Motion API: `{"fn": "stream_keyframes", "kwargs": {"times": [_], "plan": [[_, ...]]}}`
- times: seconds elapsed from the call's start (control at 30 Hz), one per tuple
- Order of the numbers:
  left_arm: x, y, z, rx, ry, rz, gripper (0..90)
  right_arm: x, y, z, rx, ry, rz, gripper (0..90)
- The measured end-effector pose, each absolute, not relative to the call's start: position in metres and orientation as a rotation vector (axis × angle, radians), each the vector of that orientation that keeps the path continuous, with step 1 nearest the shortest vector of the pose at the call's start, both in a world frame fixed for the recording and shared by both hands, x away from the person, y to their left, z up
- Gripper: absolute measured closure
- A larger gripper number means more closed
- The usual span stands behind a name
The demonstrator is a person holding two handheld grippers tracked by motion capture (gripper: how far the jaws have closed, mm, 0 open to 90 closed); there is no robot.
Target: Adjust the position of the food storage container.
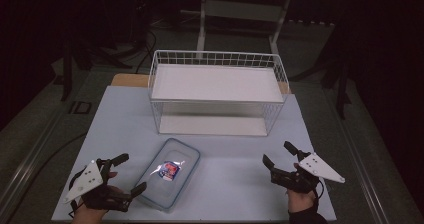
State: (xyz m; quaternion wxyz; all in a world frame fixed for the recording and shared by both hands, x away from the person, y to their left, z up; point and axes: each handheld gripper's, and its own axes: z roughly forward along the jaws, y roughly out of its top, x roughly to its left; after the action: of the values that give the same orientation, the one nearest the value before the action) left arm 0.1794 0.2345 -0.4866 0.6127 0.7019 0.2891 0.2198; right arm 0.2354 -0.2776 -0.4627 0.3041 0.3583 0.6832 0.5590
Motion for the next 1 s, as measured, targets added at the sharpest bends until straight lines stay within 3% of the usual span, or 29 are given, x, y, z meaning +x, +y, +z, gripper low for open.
{"fn": "stream_keyframes", "kwargs": {"times": [0.43,0.63,0.83,0.87,0.93,1.0], "plan": [[0.178,0.236,-0.480,1.632,0.635,0.497,0.0,0.231,-0.273,-0.458,0.931,1.822,1.504,13.6],[0.185,0.256,-0.465,1.697,0.620,0.319,2.2,0.227,-0.267,-0.451,0.905,1.833,1.529,12.8],[0.182,0.270,-0.468,1.787,0.623,0.291,7.7,0.227,-0.265,-0.447,0.888,1.828,1.558,12.0],[0.181,0.272,-0.469,1.802,0.612,0.280,15.8,0.228,-0.265,-0.447,0.882,1.834,1.553,12.0],[0.180,0.275,-0.474,1.860,0.591,0.233,22.2,0.229,-0.265,-0.447,0.882,1.839,1.542,12.0],[0.179,0.276,-0.478,1.904,0.586,0.189,38.2,0.231,-0.265,-0.449,0.872,1.862,1.542,12.0]]}}
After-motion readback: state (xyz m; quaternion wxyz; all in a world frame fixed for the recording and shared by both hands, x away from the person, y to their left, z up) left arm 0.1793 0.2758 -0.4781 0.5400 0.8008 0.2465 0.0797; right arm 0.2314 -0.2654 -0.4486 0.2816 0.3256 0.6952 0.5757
